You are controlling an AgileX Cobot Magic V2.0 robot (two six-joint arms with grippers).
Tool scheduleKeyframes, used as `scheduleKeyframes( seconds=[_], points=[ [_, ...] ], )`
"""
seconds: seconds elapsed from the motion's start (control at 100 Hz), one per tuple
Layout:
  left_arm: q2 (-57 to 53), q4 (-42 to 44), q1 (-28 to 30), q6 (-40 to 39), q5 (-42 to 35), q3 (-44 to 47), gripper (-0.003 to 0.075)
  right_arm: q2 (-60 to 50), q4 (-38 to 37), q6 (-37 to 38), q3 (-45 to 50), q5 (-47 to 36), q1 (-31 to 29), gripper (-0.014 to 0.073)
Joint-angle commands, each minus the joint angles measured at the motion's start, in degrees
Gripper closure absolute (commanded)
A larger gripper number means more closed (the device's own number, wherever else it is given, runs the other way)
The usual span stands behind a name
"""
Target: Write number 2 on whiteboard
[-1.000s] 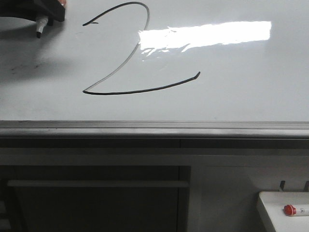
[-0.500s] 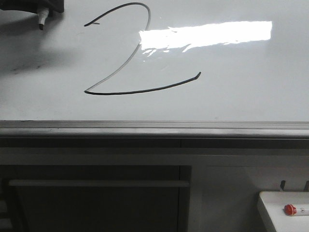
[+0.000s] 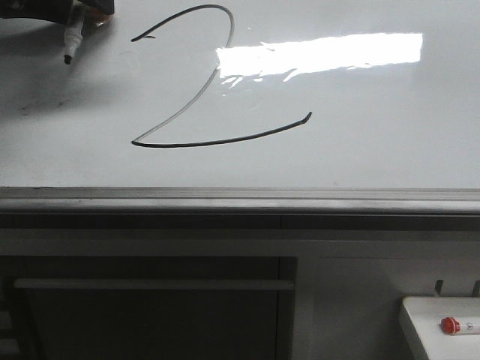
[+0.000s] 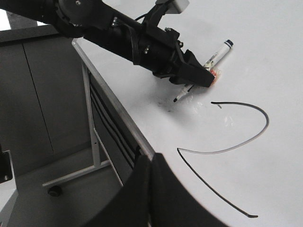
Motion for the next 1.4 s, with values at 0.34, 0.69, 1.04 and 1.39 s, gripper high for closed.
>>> scheduleKeyframes(
  seconds=[0.34,0.69,1.04,1.39],
  points=[
    [-2.4,1.3,0.0,-0.4,-3.4,-0.9,0.0134,-0.5,0.6,0.1,-1.3,-8.5,-0.2,0.0664],
    [-22.5,9.8,-2.2,-0.4,4.9,-0.8,0.0181,-6.3,-7.0,0.1,2.3,-14.0,-0.5,0.0664],
    [-48.8,11.0,-2.2,-0.4,6.4,13.8,0.0738,-19.6,-7.1,3.2,22.0,-25.7,-11.2,0.0664],
    [-63.4,9.8,-2.2,-0.4,6.4,30.9,0.0741,-30.4,-7.1,3.2,35.4,-32.1,-15.8,0.0664]
  ],
)
